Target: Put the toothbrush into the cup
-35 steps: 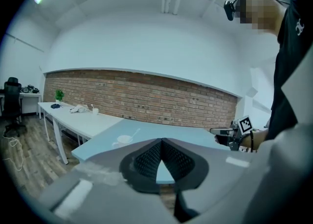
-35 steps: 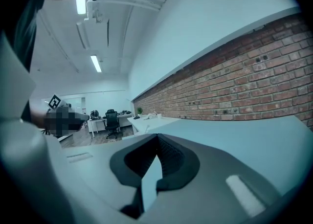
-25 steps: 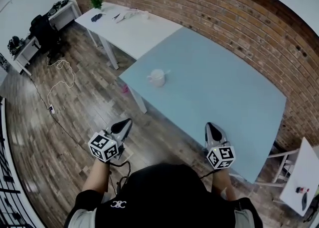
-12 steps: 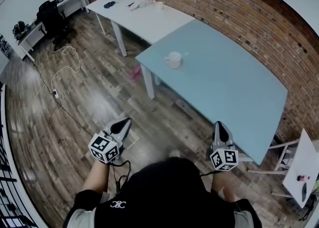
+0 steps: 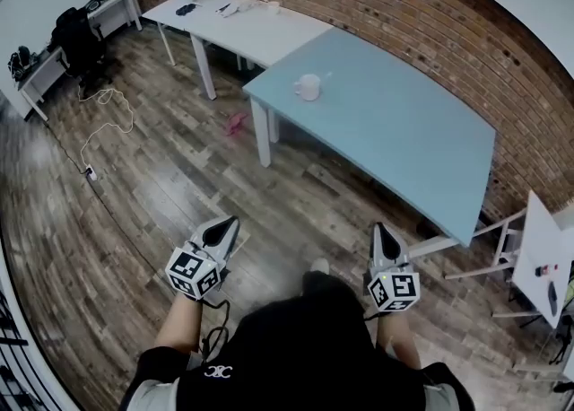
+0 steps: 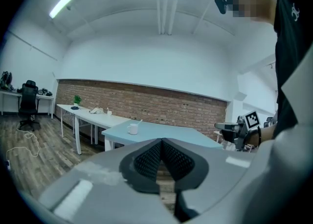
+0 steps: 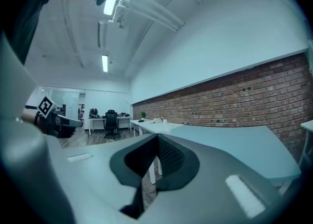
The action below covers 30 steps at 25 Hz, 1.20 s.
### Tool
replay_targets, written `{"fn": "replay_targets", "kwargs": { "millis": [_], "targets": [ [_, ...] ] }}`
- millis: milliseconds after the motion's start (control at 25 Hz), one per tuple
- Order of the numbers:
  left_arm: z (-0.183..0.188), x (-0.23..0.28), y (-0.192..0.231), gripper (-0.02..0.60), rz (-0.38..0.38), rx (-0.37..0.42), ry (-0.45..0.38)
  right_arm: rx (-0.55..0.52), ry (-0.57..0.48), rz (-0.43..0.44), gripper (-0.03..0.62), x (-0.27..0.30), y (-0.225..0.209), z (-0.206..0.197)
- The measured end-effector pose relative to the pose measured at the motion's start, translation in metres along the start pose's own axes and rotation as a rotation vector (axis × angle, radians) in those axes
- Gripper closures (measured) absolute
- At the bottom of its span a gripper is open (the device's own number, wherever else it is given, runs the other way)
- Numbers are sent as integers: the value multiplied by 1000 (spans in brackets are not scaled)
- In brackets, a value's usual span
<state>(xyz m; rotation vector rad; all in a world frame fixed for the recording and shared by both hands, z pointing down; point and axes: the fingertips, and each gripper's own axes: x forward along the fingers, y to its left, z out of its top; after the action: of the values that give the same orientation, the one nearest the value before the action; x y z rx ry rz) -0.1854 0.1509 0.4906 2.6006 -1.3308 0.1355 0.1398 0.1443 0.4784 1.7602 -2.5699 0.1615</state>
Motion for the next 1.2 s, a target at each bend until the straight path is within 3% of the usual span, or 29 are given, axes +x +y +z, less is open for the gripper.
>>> {"fn": "replay_targets", "kwargs": {
  "millis": [160,400,640,920,1080,1200],
  "targets": [
    [-5,-20,-17,575,-8,-8,0,-14,-20,9,589,-26,19,8],
    [0,-13,-42,575,-6,0,-7,82,-65,-19,589,-42,-12,16],
    [8,3,-65,575,19,-11,-21,-10,2,20,589,-45,-33,17],
    [8,17,-85,575,29,-16,-16,-18,23,70,589,-48,-42,11],
    [4,20,-85,575,43,-94,-23,-21,34,82,589,-50,-48,7],
    [9,24,-86,575,47,-82,-22,-23,46,87,589,-50,-53,5]
  ]
}}
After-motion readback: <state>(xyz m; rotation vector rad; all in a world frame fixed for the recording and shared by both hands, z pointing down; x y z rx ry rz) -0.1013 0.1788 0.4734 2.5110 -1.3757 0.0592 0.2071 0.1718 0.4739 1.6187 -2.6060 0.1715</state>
